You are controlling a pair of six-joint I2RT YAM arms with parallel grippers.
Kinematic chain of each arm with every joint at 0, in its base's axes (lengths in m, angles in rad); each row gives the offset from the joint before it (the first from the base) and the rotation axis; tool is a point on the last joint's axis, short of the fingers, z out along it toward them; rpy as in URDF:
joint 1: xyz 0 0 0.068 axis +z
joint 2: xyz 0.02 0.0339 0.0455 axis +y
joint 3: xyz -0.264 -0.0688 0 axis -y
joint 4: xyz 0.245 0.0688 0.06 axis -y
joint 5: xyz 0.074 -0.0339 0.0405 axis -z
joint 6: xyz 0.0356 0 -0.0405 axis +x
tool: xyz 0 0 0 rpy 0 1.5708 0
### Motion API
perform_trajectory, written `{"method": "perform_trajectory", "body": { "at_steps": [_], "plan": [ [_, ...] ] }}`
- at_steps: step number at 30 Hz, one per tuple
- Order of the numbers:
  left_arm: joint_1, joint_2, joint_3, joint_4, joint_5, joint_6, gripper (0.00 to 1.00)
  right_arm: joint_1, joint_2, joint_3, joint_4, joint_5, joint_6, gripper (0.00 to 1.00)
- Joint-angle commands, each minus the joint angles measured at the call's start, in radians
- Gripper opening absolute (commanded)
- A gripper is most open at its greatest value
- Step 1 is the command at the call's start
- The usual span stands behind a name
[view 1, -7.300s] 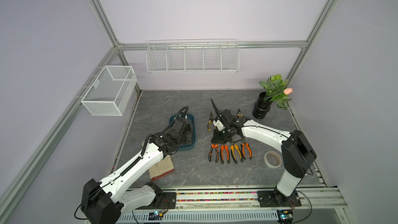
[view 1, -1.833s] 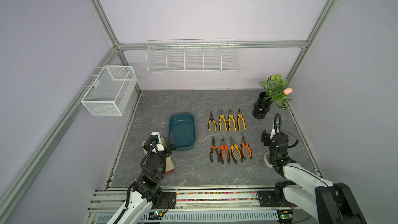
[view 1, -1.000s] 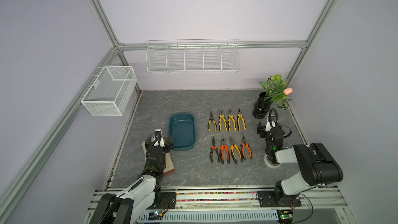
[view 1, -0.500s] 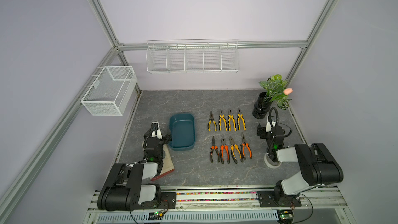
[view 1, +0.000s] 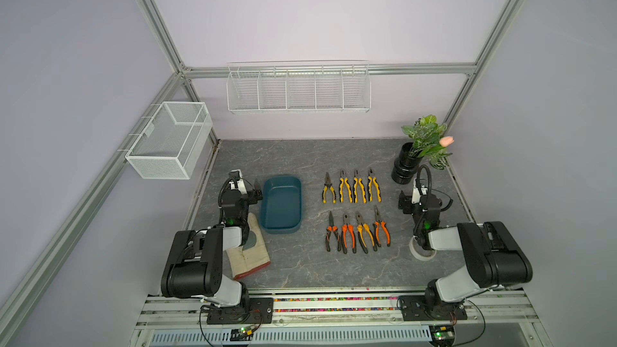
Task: Take the pliers out of the storage box
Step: Reset both arms
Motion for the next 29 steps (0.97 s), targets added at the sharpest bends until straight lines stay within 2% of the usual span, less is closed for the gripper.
{"method": "perform_trajectory", "body": {
  "at_steps": [1,17,21,29],
  "plan": [
    [0.001,-0.002,0.000,-0.071,0.037,-0.002,0.99,-0.005,-0.019,0.012,-0.003,-0.009,0.011,0.89],
    [0.002,-0.004,0.008,-0.090,0.037,0.000,0.99,-0.007,-0.019,0.014,-0.008,-0.012,0.011,0.89],
    [0.002,-0.004,0.008,-0.088,0.037,0.001,0.99,-0.045,-0.020,0.041,-0.066,-0.085,0.033,0.89],
    [0.001,-0.003,0.008,-0.090,0.037,0.001,0.99,-0.045,-0.024,0.032,-0.048,-0.085,0.032,0.89]
  ]
}}
